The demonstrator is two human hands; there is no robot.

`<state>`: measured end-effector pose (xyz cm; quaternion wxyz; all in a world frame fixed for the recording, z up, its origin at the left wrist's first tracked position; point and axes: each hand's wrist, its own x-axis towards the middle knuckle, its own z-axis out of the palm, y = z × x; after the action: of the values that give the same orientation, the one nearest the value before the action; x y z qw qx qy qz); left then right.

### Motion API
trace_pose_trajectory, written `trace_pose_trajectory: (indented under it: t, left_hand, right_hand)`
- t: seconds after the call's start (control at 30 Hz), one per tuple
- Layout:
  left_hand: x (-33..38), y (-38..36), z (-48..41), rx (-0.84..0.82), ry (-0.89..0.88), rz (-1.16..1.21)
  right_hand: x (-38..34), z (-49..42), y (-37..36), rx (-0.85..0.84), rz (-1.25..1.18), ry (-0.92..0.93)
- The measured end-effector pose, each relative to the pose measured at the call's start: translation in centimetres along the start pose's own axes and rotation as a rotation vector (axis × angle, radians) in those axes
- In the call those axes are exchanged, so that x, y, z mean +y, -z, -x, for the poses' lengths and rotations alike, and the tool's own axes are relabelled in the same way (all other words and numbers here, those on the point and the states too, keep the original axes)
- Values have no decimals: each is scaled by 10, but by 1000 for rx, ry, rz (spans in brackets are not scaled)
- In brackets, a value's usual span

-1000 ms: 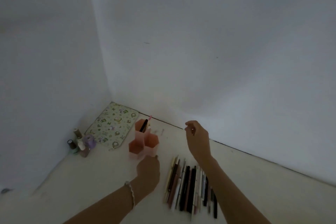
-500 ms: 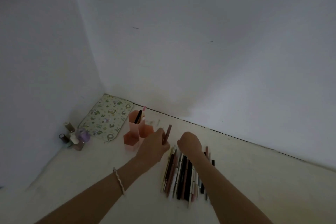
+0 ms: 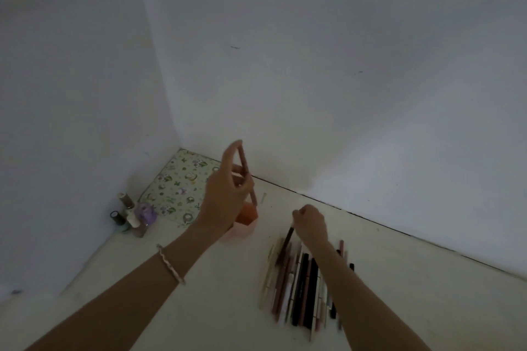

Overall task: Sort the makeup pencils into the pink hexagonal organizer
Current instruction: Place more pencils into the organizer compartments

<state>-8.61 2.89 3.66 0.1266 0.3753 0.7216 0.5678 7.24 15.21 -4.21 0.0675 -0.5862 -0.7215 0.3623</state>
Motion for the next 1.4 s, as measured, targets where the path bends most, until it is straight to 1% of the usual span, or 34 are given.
trace_pose_trajectory:
  t: [0.07,0.13,0.17,0.23,0.33,0.4,0.47,0.53,0.6,0.67,0.73,0.8,0.87,0.93,1.0,1.03,1.07,1.13,1.2,1.23,1.3,1.4]
  left_hand:
    - [-2,17,-14,135,5,-27]
    - [-8,29,-20,260,21,-177]
    - [-11,30,-21,286,22,-261]
    - [-20,30,-20,268,3,-381]
    - [-36,26,-15,172,-126,-530]
    - [-46,26,-12,152,-207,-625]
    - [-52,26,-9,198,-175,-695]
    - [-51,31,-9,258,-108,-644]
    - [-48,39,-12,281,-68,-554]
    - [-44,47,-15,279,-47,-480]
    - [-38,51,-15,264,-31,-425]
    - [-29,52,-12,233,-9,-380]
    - [-16,47,-2,206,-42,-303]
    - [-2,33,15,120,-149,-278]
    - [3,8,39,-75,-239,-348]
    - [2,-7,51,-183,-237,-394]
    - [-2,-20,61,-284,-191,-447]
    - [-17,-47,77,-478,-21,-573]
    - [-33,-65,90,-615,97,-765]
    - [-40,-71,95,-643,135,-859]
    - [-46,-83,108,-647,169,-979]
    - [-49,-89,113,-622,162,-1030]
  right_hand:
    - [-14,-8,20,141,-87,74]
    - [-31,-11,36,265,-194,148]
    - [-39,-11,42,309,-254,179]
    - [-56,-7,50,381,-358,247]
    - [-76,3,54,458,-469,337]
    - [-90,12,54,466,-523,391]
    - [-102,22,49,458,-568,469]
    - [-114,32,40,434,-598,550]
    - [-123,40,27,409,-585,616]
    - [-127,44,11,377,-508,649]
    - [-127,46,-5,310,-401,662]
    - [-119,45,-17,208,-241,685]
    - [-107,45,-23,186,-91,706]
    - [-95,45,-17,269,-87,654]
    - [-83,45,-3,338,-134,576]
    - [-75,45,5,345,-151,540]
    - [-69,44,13,343,-159,509]
    - [-52,43,30,338,-160,463]
    - [-36,44,43,331,-172,418]
    - [-28,45,47,323,-182,395]
    - [-12,47,53,300,-194,357]
    - [1,47,53,232,-180,298]
